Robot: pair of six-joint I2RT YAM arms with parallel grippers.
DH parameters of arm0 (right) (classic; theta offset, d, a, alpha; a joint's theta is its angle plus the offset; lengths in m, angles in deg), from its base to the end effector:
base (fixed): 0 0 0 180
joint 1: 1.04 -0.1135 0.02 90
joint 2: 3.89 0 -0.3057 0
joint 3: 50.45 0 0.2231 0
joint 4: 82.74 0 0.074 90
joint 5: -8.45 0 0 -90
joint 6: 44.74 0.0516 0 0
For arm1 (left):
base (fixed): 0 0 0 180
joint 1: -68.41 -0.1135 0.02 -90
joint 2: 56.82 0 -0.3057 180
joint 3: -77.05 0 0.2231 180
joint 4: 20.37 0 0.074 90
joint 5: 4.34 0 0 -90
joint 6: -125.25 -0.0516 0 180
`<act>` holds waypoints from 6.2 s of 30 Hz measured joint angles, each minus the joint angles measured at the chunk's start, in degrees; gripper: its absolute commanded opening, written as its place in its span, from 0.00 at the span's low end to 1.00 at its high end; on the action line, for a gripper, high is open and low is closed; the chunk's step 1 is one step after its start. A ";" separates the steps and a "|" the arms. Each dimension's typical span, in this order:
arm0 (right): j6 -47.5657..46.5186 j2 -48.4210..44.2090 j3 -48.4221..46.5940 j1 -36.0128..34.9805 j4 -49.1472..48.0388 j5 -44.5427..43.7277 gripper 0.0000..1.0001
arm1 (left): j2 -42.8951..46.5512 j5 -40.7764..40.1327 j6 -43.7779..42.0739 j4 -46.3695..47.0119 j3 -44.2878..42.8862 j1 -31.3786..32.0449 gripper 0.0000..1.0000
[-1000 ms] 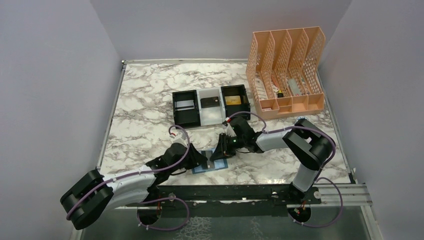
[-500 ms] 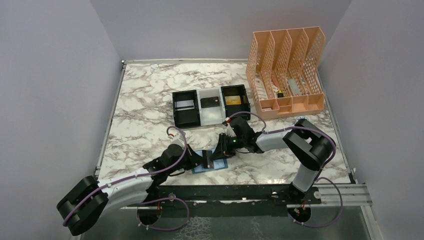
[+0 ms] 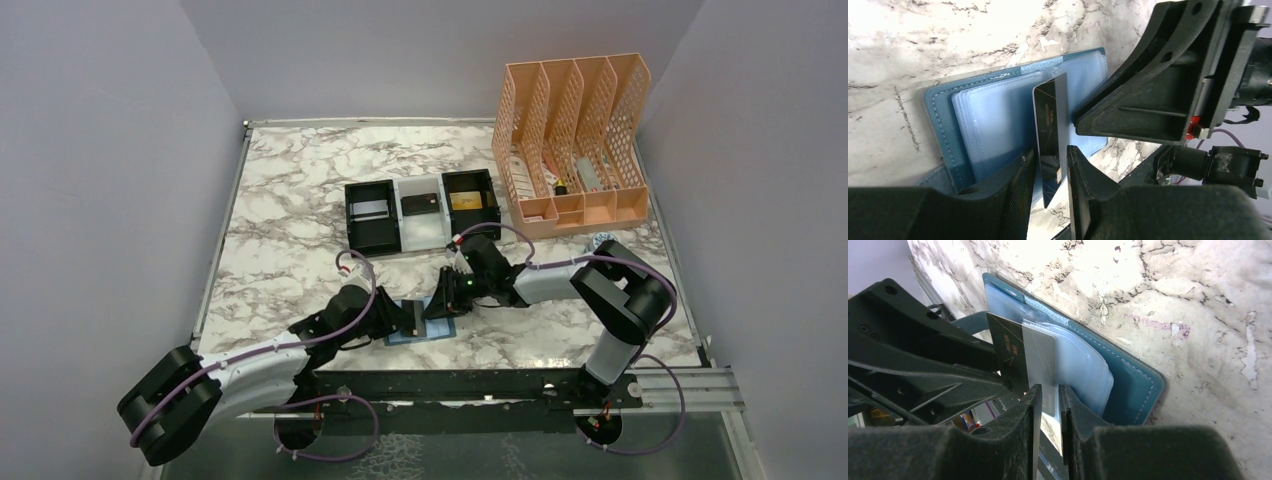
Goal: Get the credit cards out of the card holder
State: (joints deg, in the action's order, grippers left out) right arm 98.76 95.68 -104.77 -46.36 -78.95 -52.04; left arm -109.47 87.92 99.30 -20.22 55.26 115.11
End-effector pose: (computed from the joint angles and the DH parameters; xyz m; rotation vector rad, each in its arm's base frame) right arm 0.1970 0.2353 0.1667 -0.0744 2.7899 1.2637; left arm 0.0904 -0.0989 0.1780 -0.3277 2.3226 -1.1247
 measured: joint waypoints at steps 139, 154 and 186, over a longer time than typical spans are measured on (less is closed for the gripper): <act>-64.04 -4.39 -23.34 -0.39 1.38 -33.86 0.01 | 8.76 -28.15 -37.66 -48.43 -36.74 -18.14 0.99; -83.49 16.87 -38.95 -0.33 1.79 -44.76 0.01 | 12.57 -33.66 -37.75 -48.92 -36.74 -18.14 0.99; -95.08 24.61 -44.65 1.55 7.34 -39.45 0.37 | 10.49 -33.75 -38.14 -48.94 -36.74 -18.14 0.99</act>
State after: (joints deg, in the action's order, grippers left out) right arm 3.68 120.29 -149.42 -44.81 -71.61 -91.49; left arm -98.97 54.17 61.16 -69.16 18.51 96.97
